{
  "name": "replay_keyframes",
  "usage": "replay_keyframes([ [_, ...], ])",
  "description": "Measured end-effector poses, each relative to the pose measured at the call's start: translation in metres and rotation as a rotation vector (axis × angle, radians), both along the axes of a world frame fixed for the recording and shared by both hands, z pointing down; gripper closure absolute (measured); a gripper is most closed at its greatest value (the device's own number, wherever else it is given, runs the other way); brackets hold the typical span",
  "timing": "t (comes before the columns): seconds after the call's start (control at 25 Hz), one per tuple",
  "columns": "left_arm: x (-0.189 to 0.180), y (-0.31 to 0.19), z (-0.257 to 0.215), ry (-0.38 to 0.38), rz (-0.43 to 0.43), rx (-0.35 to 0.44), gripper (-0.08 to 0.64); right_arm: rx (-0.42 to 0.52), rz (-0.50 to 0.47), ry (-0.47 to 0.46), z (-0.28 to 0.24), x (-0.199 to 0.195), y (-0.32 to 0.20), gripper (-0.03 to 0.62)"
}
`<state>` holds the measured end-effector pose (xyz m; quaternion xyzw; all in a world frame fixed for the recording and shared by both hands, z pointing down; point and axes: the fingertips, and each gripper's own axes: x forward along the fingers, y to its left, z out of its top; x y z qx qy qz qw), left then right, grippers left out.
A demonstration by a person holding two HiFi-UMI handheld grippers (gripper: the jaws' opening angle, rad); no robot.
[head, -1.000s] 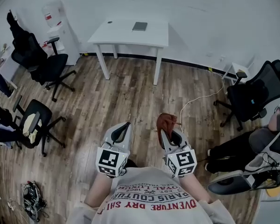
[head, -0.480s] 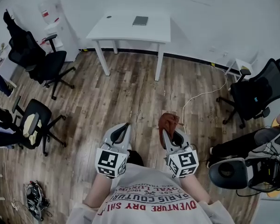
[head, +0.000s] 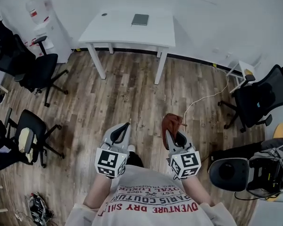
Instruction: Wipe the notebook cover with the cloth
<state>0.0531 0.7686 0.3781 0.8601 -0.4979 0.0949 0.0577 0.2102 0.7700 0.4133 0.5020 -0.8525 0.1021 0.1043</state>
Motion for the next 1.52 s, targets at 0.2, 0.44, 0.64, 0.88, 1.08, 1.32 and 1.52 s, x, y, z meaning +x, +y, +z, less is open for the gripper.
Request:
replay_keyframes([
  [0.2, -0.038, -0.096, -0.009, 0.018, 0.03, -0.006, 0.551, -0.01, 0.035, 0.03, -0.01, -0.031, -0.088, 0.515],
  [0.44, -0.08, -0.184, -0.017, 0.005, 0.072, -0.009, 0.551, -0.018, 0.056, 0.056, -0.014, -0.069, -0.174, 0.514],
  [0.64, -0.103, -0.227, -0.009, 0.008, 0.062, -0.036, 0.551, -0.041, 0.07, 0.047, -0.008, -0.086, -0.22, 0.514],
  [0.88, -0.111, -0.288, 0.01, 0.01, 0.014, -0.063, 0.551, -0.062, 0.031, 0.043, 0.0, -0.09, -0.293, 0.512],
  [1.08, -0.107, -0.357, 0.006, 0.011, -0.051, -0.053, 0.551, -0.029, -0.023, 0.072, -0.008, -0.08, -0.38, 0.512],
  [1.32, -0.1, -0.462, -0.016, 0.019, -0.123, -0.018, 0.551, 0.009, -0.081, 0.072, -0.031, -0.071, -0.504, 0.512],
  [1.52, -0.078, -0.548, -0.026, 0.011, -0.143, 0.014, 0.551, 0.042, -0.115, 0.064, -0.041, -0.057, -0.592, 0.512],
])
